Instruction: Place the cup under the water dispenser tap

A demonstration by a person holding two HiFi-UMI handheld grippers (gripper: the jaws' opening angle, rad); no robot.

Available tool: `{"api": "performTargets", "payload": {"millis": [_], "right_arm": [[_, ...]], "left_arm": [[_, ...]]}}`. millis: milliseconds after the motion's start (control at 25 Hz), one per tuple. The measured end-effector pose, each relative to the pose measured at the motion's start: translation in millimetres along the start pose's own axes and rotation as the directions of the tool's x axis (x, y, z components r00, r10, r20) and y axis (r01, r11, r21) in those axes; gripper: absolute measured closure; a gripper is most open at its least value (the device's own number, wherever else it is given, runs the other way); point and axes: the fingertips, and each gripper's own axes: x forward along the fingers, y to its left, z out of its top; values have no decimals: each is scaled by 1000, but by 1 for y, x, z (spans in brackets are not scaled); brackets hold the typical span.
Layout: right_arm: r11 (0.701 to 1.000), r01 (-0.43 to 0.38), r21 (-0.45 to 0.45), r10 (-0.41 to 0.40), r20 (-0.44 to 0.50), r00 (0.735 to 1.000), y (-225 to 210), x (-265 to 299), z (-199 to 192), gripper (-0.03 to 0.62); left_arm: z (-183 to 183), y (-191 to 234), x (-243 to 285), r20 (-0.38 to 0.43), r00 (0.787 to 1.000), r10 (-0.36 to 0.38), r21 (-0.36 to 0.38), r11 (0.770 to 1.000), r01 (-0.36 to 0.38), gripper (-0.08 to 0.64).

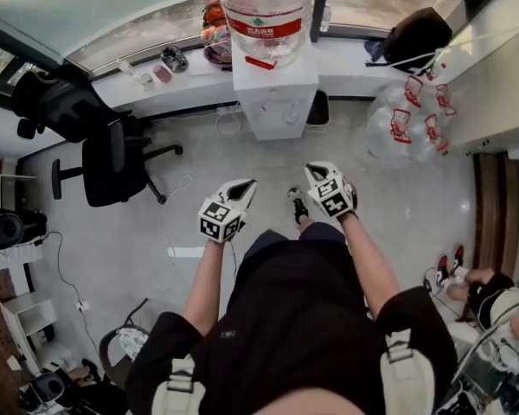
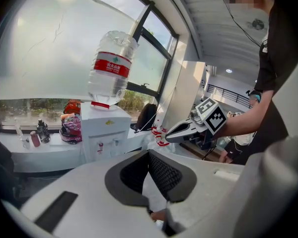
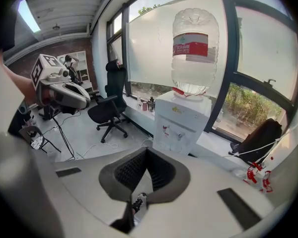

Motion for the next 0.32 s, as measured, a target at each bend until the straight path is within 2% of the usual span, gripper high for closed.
{"api": "performTargets", "payload": {"millis": [320], "right_arm": [[1000, 19, 4, -19, 27, 999, 30, -16, 2, 597]], "left_arm": [[-2, -10, -22, 1, 1000, -24, 37, 999, 24, 560]]}}
